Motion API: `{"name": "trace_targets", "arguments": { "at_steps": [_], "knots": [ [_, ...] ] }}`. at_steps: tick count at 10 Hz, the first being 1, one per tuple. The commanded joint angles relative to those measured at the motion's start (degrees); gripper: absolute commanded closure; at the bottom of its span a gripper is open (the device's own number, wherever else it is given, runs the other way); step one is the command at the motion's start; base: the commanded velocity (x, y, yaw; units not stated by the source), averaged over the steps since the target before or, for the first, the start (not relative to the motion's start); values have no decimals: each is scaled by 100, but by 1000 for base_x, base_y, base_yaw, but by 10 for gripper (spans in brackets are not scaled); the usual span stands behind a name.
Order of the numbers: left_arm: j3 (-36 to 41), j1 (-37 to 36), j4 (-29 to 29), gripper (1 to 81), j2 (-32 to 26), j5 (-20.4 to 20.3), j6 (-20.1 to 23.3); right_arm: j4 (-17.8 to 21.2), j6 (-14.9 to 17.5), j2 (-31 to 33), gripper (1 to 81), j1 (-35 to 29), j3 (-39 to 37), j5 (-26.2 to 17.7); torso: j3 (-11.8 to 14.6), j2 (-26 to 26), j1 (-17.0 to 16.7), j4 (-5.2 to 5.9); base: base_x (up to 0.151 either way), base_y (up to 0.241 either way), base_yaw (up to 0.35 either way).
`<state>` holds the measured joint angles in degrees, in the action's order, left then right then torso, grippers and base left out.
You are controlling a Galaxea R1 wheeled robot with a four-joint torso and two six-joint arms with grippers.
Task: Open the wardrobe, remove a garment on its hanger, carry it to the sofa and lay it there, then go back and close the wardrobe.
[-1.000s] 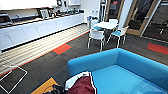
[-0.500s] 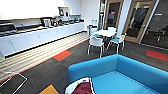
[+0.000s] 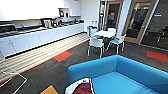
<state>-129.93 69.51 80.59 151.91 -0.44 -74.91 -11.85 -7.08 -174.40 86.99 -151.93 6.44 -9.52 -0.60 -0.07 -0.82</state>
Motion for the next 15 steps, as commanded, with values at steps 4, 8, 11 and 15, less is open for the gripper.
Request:
{"name": "trace_targets", "arguments": {
  "at_steps": [4,8,11,15],
  "knots": [
    [-1324,445,193,10,481,-1195,29,25,5,-54,10,-177,33,-283,2,-2,7,0,0,0,0],
    [-1747,507,159,10,666,-1670,29,16,5,-63,10,-160,33,-283,5,-5,7,0,0,0,0],
    [-1755,542,185,10,710,-1670,21,16,5,-63,10,-177,33,-283,5,-5,7,0,-21,0,0],
    [-1756,560,220,10,737,-1670,29,7,5,-63,10,-160,33,-283,9,-9,7,0,-82,0,0]
  ]
}}
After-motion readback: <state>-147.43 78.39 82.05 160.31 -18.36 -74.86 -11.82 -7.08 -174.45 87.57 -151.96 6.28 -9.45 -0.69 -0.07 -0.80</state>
